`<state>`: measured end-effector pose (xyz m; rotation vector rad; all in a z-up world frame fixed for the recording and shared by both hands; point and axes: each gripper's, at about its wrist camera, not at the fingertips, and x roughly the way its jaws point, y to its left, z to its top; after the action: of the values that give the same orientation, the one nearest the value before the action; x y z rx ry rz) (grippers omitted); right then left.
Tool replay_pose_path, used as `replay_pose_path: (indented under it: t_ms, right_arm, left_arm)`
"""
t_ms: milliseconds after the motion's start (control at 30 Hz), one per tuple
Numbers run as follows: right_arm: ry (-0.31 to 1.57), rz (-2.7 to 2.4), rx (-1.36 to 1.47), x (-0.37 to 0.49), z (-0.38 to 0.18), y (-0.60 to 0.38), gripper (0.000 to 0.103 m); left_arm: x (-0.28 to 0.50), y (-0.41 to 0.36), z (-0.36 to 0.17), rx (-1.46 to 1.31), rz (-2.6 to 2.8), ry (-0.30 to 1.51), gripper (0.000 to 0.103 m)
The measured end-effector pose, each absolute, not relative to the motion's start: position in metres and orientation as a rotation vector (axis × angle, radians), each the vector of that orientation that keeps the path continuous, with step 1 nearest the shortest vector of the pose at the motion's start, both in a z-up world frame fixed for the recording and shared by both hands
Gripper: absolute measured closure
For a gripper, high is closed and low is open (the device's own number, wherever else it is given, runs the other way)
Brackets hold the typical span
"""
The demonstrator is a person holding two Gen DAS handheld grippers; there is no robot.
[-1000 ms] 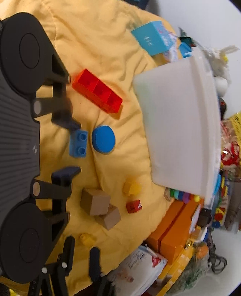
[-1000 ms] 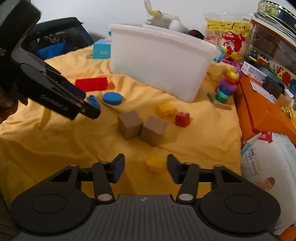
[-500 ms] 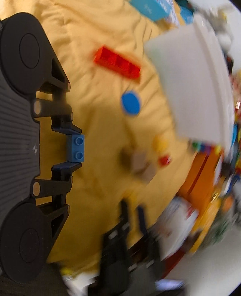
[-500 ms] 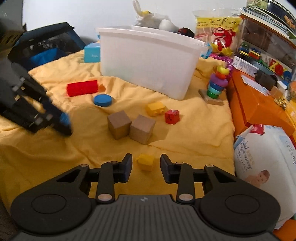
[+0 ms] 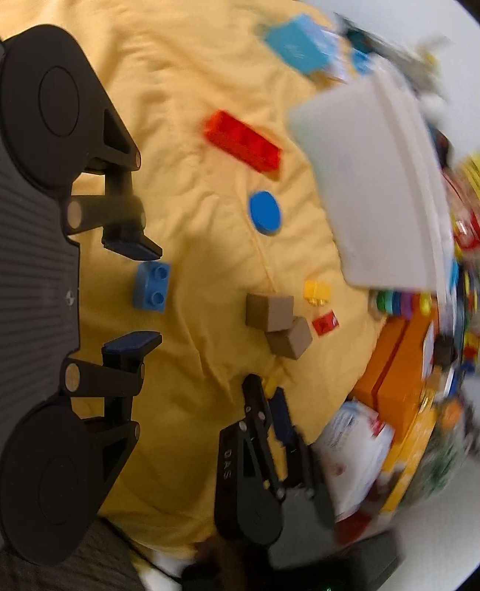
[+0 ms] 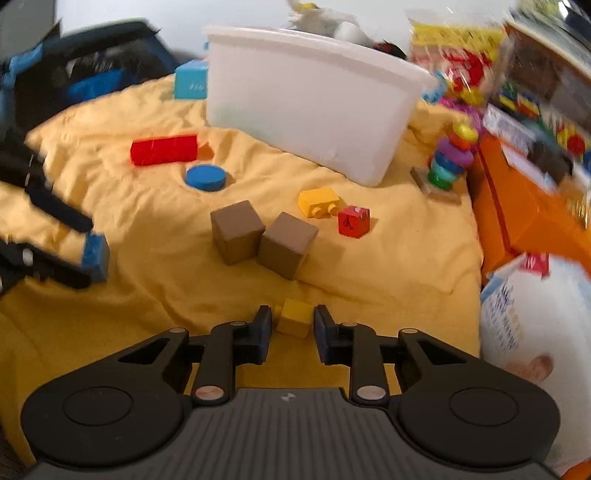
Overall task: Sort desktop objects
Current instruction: 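Grasp the small yellow brick with the right tool while the left tool holds the blue brick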
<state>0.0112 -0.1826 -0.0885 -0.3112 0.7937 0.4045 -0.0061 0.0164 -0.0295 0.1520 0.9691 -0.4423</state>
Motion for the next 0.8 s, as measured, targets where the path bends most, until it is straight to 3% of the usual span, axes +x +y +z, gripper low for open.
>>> replay_pose_path:
  t_ms: [167,333,400,467,567,800]
  right_arm:
    - [0.839,0.581,0.065,0.017,-0.079,-0.203,0.075]
    - [0.922,0.568,0.218,0.018,-0.099,-0.209,0.073]
    - [0.901,0.539,0.191,0.016,-0.097,-0.211,0.071]
    - [0.872,0.515,0.134,0.013,-0.094,-0.210,0.069]
    - [0.830,0.535,0.051,0.007,-0.090,-0.205,0.069]
    - [0.664,0.593,-0.328,-0.020,-0.074,-0.177,0.070]
  left_arm:
    - [-0.002,0.013,-0.040,0.089,-0.409,1.015,0.057]
    - [0.007,0.012,-0.049,0.059,-0.343,0.996,0.057]
    - [0.008,0.011,-0.049,0.056,-0.330,0.962,0.059]
    - [0.009,0.009,-0.051,0.063,-0.328,0.951,0.069]
    - [0.008,0.011,-0.051,0.067,-0.336,0.949,0.072]
    - [0.003,0.017,-0.051,0.062,-0.342,0.955,0.072]
